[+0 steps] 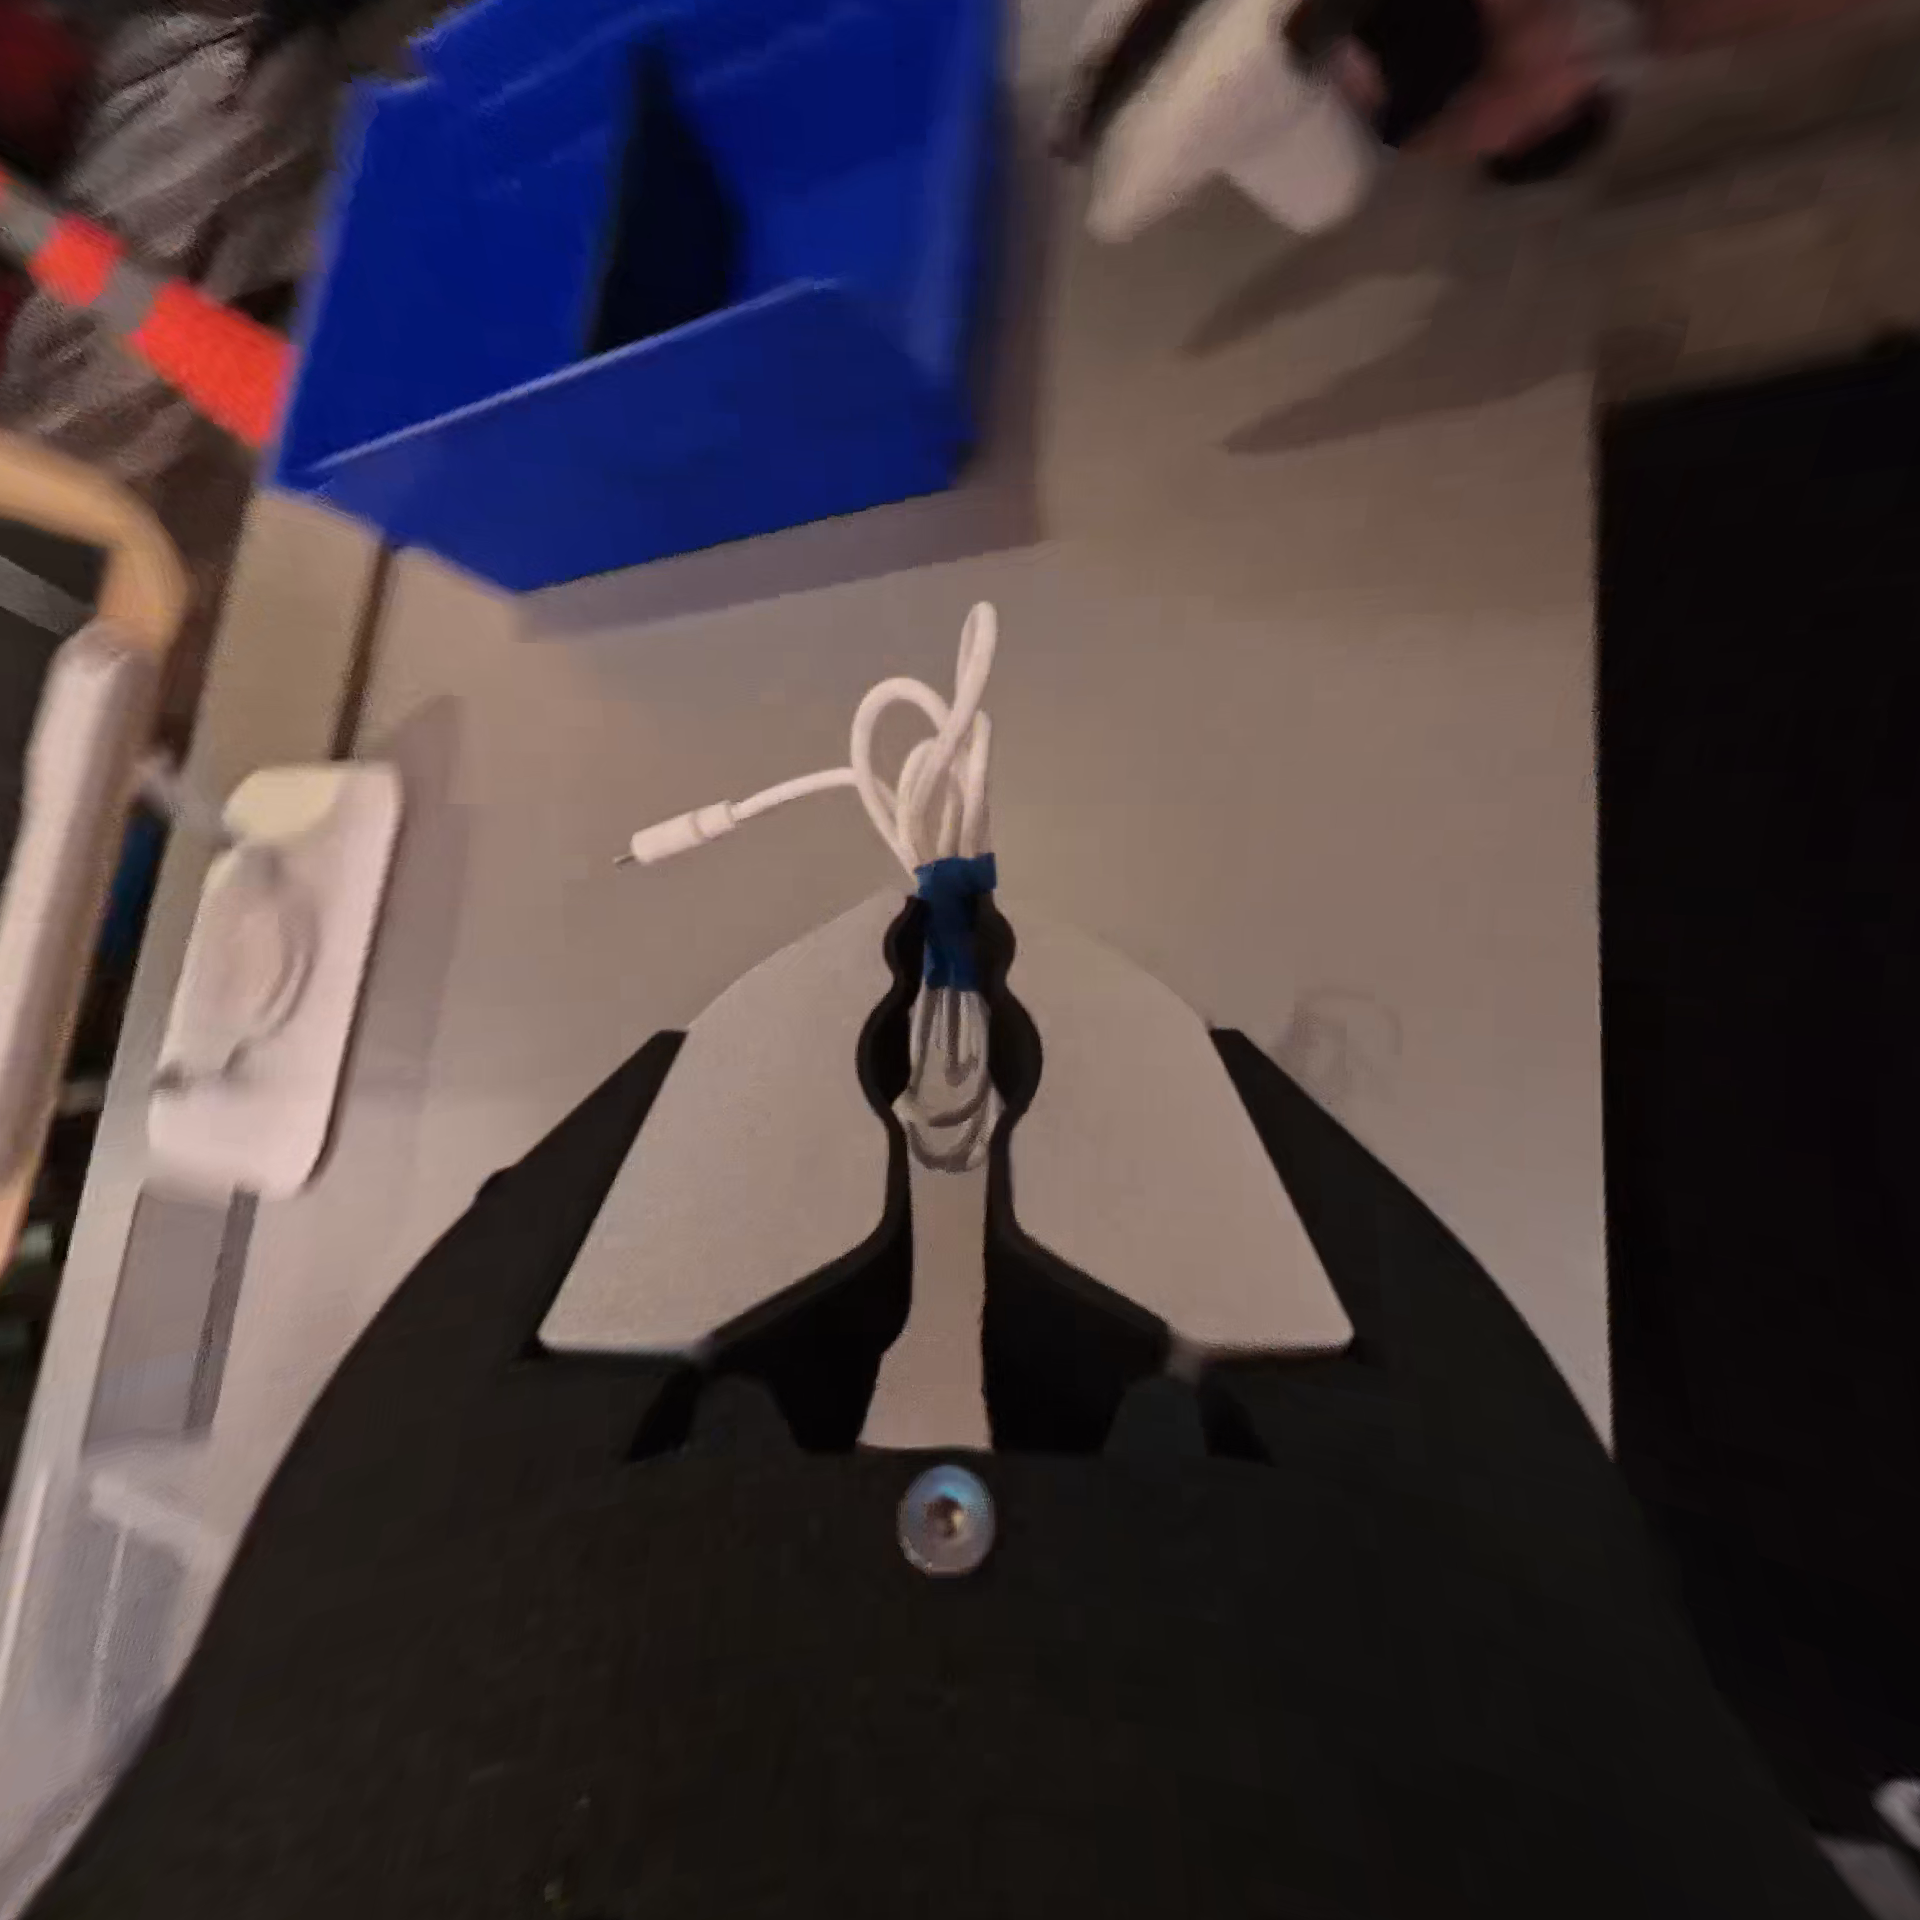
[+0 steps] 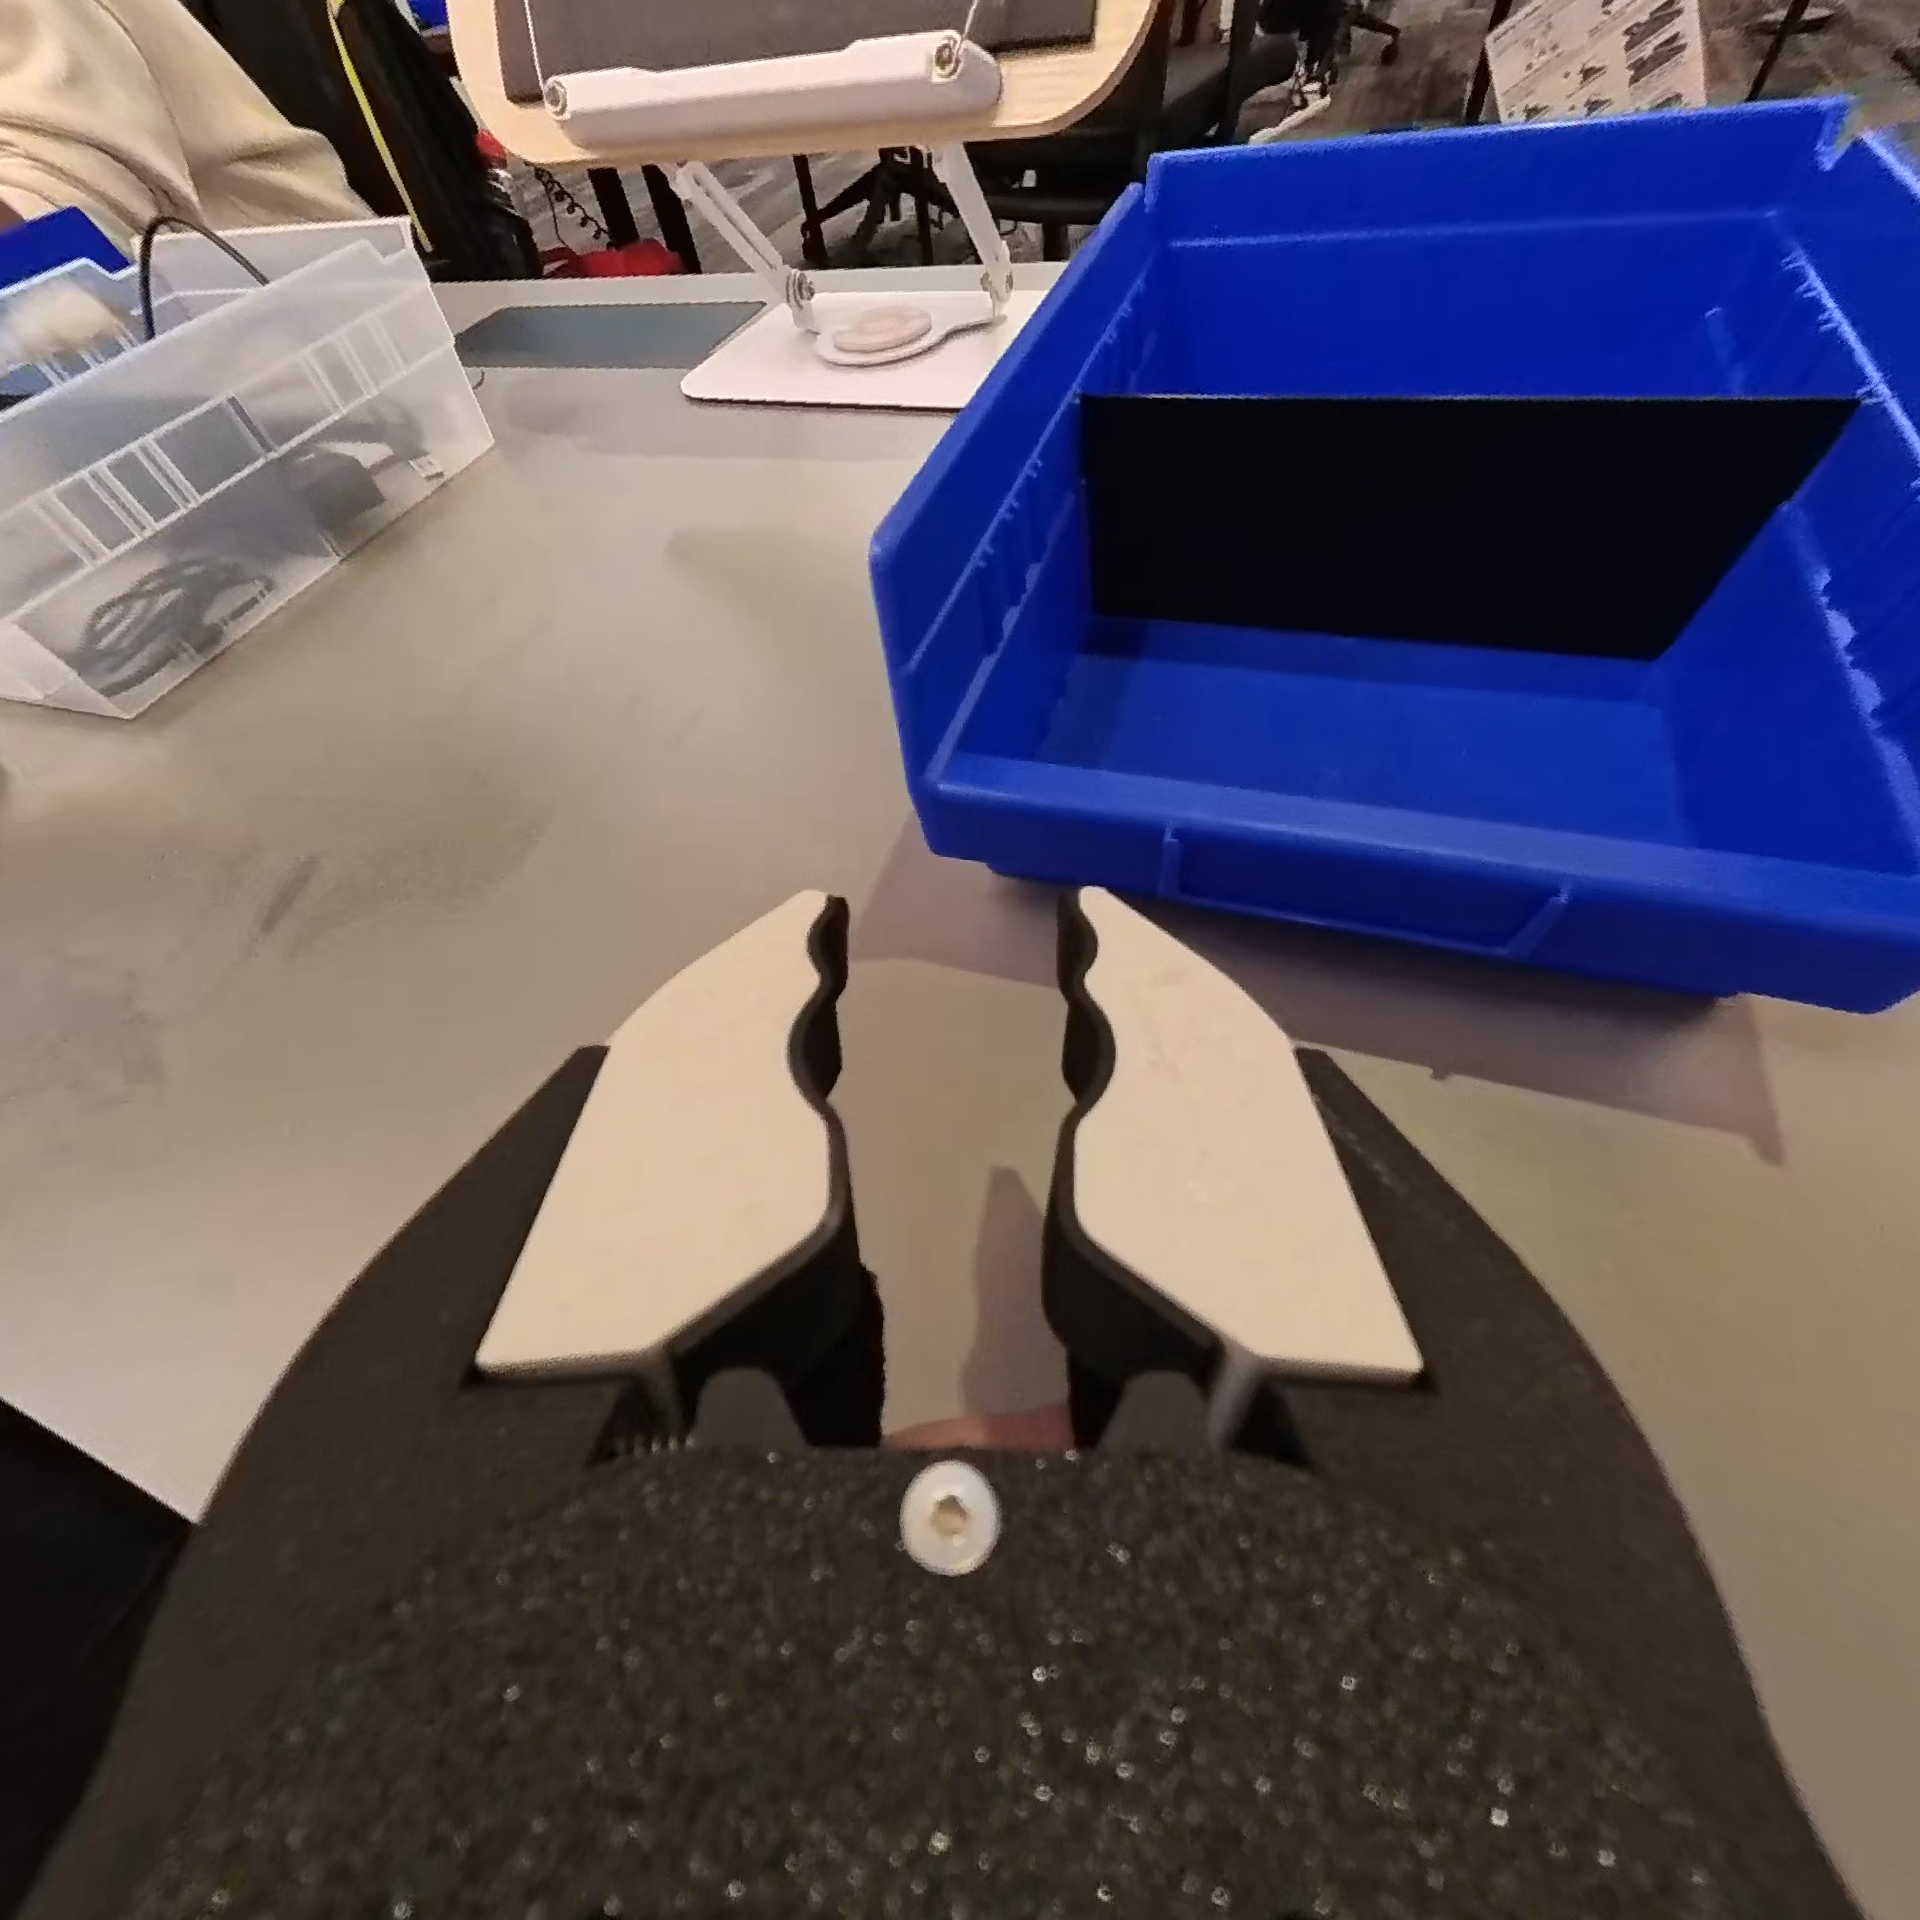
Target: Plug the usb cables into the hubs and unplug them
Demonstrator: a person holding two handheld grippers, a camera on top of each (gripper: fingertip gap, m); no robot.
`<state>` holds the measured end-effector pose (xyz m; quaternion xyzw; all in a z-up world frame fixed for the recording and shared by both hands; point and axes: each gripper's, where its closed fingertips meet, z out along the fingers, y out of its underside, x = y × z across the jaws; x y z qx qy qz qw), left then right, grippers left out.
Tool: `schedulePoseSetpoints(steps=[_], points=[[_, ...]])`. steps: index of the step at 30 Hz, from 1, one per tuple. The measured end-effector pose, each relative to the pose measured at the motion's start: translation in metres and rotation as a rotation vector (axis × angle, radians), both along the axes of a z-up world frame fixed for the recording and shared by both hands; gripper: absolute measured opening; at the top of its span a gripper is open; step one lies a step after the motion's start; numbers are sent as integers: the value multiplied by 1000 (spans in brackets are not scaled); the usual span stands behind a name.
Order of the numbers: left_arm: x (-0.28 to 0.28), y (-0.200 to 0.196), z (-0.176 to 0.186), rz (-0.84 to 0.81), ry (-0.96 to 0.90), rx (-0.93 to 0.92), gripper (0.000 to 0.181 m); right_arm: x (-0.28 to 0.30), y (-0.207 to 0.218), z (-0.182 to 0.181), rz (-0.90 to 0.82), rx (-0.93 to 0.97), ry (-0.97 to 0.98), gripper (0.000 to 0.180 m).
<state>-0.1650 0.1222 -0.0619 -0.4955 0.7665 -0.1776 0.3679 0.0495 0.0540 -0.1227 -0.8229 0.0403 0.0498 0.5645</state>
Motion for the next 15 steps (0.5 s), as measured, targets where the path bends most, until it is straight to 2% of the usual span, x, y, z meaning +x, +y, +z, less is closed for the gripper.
schedulePoseSetpoints(steps=[3, 7, 13, 15], points=[[29, -23, -41, -172, 127, 72, 9, 2, -1, 1, -3, 3, 7, 38], [58, -40, -78, -312, 235, 51, 9, 2, -2, 1, 1, 4, 12, 38], [84, -42, -118, -283, 317, 58, 11, -1, -2, -2, 9, -6, 8, 38], [87, -41, -117, -222, 275, 2, 21, -1, -2, -2, 11, -8, 11, 38]])
